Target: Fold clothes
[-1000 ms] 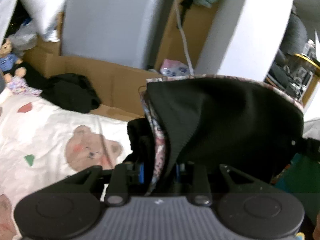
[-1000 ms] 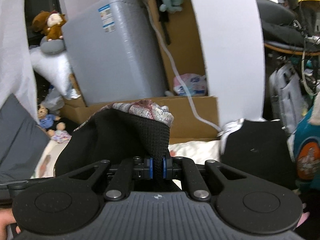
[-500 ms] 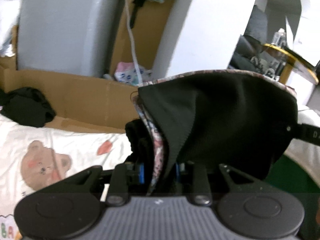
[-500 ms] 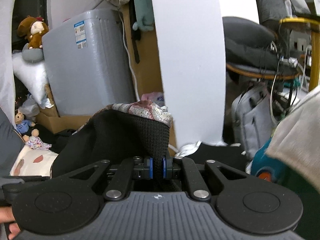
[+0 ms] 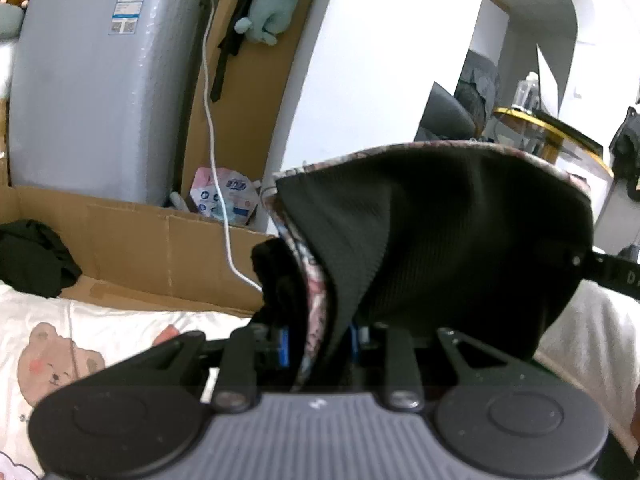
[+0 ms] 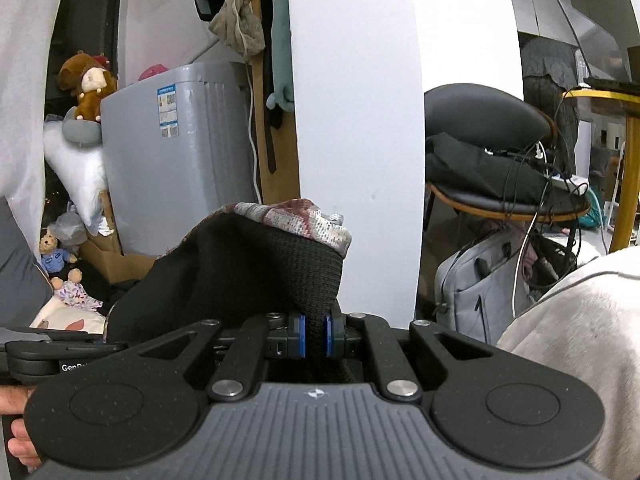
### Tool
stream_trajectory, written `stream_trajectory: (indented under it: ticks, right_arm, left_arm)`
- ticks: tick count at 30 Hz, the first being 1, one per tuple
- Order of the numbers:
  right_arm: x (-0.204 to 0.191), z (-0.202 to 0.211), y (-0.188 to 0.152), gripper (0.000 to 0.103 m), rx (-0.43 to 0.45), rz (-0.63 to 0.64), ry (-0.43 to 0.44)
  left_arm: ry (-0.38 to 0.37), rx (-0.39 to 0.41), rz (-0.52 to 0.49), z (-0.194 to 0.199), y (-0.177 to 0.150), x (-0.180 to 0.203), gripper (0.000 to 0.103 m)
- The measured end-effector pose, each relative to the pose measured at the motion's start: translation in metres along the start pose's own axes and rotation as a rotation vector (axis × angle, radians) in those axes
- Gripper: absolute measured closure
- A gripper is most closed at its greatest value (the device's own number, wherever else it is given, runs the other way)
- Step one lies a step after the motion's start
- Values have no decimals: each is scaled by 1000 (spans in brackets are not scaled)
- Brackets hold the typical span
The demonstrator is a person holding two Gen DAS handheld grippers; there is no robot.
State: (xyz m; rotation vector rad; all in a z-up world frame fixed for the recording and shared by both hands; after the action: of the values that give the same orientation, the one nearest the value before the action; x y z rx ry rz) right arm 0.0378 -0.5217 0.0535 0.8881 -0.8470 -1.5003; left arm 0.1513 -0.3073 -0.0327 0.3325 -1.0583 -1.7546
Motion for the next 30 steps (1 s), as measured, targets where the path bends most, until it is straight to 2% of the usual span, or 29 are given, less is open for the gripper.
stream_trajectory:
  ticks: [6,16,21,23,30]
  right_arm:
    - [17,0,-2,94,5,-40,-17]
    - [39,-13,-8,94,-11,-79,-46]
    - [54,-23,-12,94,-21,-83,-87]
    - [61,-31,-15,94,-31,-87,-102]
    - [80,-63,-28,94,-80,-106,-129]
  left_arm:
    - [-9,4,-46,-7,5,17,75]
    - [-55,-18,-61,-36,10,27,75]
    - [-74,-34,-14,-52,8,34,75]
    - [-65,-47,29,-61,4,38,75]
    - [-37,-72,59,-87,-13,40,76]
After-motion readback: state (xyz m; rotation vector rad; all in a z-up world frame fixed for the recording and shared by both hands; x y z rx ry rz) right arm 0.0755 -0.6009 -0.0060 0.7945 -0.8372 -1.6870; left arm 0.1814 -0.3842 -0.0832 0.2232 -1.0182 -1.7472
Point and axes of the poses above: each gripper's, at about its wrist camera, not at the fingertips, and z roughly against the way its jaws point, x to its right, y to its top, the point moved 4 cm from there along -z, roughly the way its jaws point, and after that the axes turned 6 degrees about -x, right-handed, at the moved point
